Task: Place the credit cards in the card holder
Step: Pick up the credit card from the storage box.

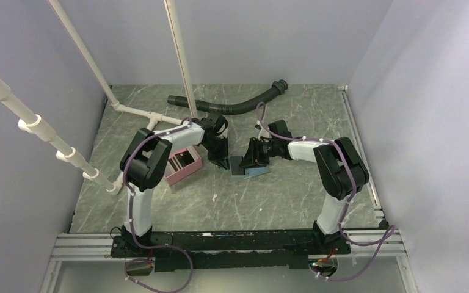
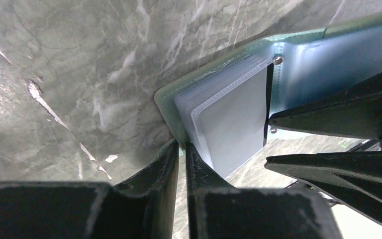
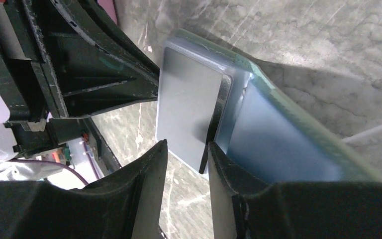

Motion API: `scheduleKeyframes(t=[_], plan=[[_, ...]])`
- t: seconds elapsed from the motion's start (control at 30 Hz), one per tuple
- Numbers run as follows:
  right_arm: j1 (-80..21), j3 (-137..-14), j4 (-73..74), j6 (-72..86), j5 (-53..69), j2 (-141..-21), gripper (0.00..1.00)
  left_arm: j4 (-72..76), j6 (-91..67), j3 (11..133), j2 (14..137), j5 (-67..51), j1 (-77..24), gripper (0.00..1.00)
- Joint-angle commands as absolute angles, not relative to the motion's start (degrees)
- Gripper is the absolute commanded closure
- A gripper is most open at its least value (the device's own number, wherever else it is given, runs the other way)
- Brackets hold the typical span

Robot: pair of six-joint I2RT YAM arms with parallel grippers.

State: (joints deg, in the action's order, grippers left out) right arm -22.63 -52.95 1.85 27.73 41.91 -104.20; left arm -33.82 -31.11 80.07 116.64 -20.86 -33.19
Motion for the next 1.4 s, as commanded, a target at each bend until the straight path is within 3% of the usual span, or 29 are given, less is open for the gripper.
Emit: scheduleKeyframes(t=[0.0,0.17,0.43,0.47,0.5,0.53,0.57,0.7,0.77,0.9,1.2,1.37], plan=[[-23.0,-53.1,-1.4,29.3,43.6,-101.8,0.62,-35.1,-30.7,83.7,117.0,-18.2,-33.9,0.75],[-22.6,-55.6,13.6,20.2,30.1,-94.6,0.56,-42.6,-28.8,84.5,107.9,-14.0,-33.4,0.49],[-22.2,-54.9,17.2,18.3,29.5,-90.0,0.54,-48.9,-28.4,76.9,87.4,-10.7,-25.8,0.35],[-22.2,-54.8,17.0,18.4,30.2,-89.9,0.54,-48.3,-28.3,74.6,85.2,-12.1,-22.3,0.28],[-22.2,-54.7,16.8,18.6,30.7,-89.9,0.54,-47.5,-28.2,72.4,83.6,-13.9,-19.0,0.11],[-22.2,-54.7,16.6,18.7,31.2,-89.9,0.54,-46.9,-28.1,70.7,82.3,-15.1,-15.9,0.03],[-22.2,-54.7,16.5,18.9,31.5,-89.9,0.54,-46.5,-28.1,69.8,81.4,-15.2,-13.7,0.02],[-22.3,-54.8,16.4,19.4,32.1,-90.3,0.55,-47.2,-28.8,70.5,83.5,-9.6,-11.1,0.18],[-22.2,-54.6,16.3,19.7,32.0,-90.0,0.55,-48.4,-29.6,71.4,86.9,-7.7,-11.0,0.33],[-22.2,-54.0,16.6,19.6,31.7,-89.2,0.55,-46.3,-31.5,70.9,91.7,-5.0,-10.8,0.50],[-22.2,-52.7,17.7,18.7,30.4,-87.8,0.55,-37.6,-34.1,66.9,92.7,-10.5,-10.4,0.61],[-22.3,-52.1,17.1,18.9,30.8,-87.9,0.56,-29.4,-37.1,63.0,90.4,-17.7,-10.0,0.47]])
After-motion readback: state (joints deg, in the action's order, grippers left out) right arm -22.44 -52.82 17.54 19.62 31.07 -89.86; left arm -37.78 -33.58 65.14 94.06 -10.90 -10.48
